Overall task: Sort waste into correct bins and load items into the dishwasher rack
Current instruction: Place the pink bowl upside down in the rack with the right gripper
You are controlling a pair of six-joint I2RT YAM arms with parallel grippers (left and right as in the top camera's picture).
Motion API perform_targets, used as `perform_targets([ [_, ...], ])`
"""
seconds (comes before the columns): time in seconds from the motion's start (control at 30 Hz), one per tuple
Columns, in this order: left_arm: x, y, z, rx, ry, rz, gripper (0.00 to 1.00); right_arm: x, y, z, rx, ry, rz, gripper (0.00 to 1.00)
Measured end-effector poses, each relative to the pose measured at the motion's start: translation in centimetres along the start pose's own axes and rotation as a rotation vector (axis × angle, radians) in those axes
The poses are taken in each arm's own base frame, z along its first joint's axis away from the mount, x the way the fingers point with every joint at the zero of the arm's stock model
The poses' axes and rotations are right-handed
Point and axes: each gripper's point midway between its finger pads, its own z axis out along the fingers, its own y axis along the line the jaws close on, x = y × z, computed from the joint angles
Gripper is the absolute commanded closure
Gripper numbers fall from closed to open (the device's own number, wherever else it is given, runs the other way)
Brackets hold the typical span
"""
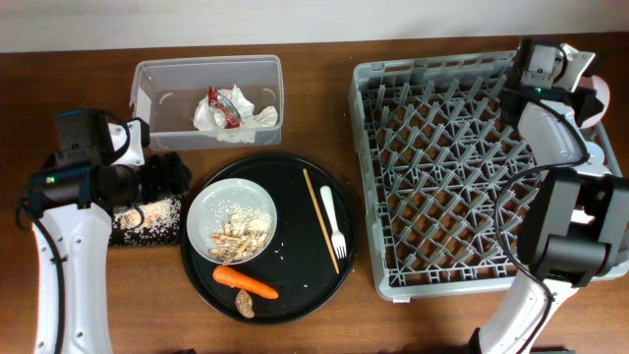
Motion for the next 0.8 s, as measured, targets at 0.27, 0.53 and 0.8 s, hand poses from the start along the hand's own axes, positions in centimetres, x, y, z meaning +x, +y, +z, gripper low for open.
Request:
perform_targets([
  [0.27,0.0,0.0,0.0,0.000,0.000,0.000,0.13,0.5,1.5,-2.7,-0.009,-0.026,-0.079,0.83],
  [0.53,-0.1,0.0,0.0,0.000,-0.004,0.001,0.13,4.1,5.3,-7.3,-0.183,0.006,-0.375,0.61],
  [0.8,0.3,0.0,0.0,-0.001,0.010,-0.002,0.13,7.2,9.1,-9.7,-0.443,0.109,-0.347,0.54],
])
